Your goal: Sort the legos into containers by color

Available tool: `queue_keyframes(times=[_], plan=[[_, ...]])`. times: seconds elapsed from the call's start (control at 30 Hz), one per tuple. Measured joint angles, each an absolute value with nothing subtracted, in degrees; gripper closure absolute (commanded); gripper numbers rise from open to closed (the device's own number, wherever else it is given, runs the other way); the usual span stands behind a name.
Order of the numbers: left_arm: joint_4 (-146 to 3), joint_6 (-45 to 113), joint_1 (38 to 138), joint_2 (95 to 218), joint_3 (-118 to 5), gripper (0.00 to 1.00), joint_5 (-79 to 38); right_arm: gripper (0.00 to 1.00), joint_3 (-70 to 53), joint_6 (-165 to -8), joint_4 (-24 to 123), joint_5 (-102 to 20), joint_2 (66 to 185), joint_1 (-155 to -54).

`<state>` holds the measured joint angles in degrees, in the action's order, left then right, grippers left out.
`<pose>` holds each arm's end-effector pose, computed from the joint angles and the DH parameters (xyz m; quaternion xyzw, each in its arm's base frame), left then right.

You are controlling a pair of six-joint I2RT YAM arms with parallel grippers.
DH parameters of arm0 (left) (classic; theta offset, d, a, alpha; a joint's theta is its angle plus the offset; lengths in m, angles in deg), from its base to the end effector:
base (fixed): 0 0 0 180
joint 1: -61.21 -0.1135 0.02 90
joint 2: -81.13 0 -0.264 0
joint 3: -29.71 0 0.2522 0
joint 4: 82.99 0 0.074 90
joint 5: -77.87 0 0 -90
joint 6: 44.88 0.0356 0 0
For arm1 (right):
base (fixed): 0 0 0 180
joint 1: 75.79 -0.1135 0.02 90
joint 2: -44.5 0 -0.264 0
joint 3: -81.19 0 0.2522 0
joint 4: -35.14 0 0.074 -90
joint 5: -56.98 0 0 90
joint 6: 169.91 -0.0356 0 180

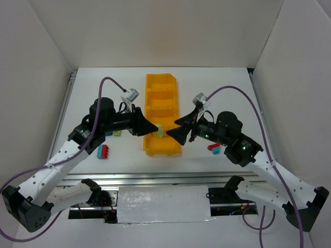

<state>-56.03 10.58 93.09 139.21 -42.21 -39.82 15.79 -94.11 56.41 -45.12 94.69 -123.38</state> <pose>0.1849 -0.1345 0.3740 0.1311 0.7638 -0.4874 0.4024 0.1311 0.1546 0.3710 -0.2799 0.6879 0.4087 0.5304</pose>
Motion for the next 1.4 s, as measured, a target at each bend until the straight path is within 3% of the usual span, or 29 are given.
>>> queue_keyframes(times=[0.3, 0.67, 0.77, 0.87, 0.93, 0.97, 1.4], plan=[[-66.98, 10.36, 93.04, 137.77, -38.8, 1.0, -59.71, 0.28, 17.11, -100.18, 51.47, -65.4, 91.85, -117.63], [-70.66, 10.14, 93.02, 135.63, -38.12, 1.0, -63.55, 0.32, 18.33, -105.86, 44.56, -77.09, 96.79, -117.65], [-71.27, 9.81, 93.0, 135.63, -38.12, 1.0, -63.84, 0.44, 18.33, -106.3, 43.47, -77.79, 97.38, -117.83], [-72.49, 8.66, 93.0, 135.63, -38.12, 1.0, -64.73, 0.72, 18.33, -106.7, 42.59, -78.08, 98.12, -117.98], [-72.82, 8.61, 92.89, 135.63, -38.12, 1.0, -65.39, 0.85, 18.33, -107.24, 42.27, -78.19, 98.54, -118.0], [-72.91, 8.46, 92.72, 135.67, -38.12, 1.0, -65.52, 1.0, 18.33, -107.44, 42.16, -78.21, 98.65, -118.0], [-64.08, 13.22, 92.8, 135.58, -39.98, 1.0, -62.09, 1.0, 23.51, -107.53, 39.14, -79.28, 95.87, -111.95]])
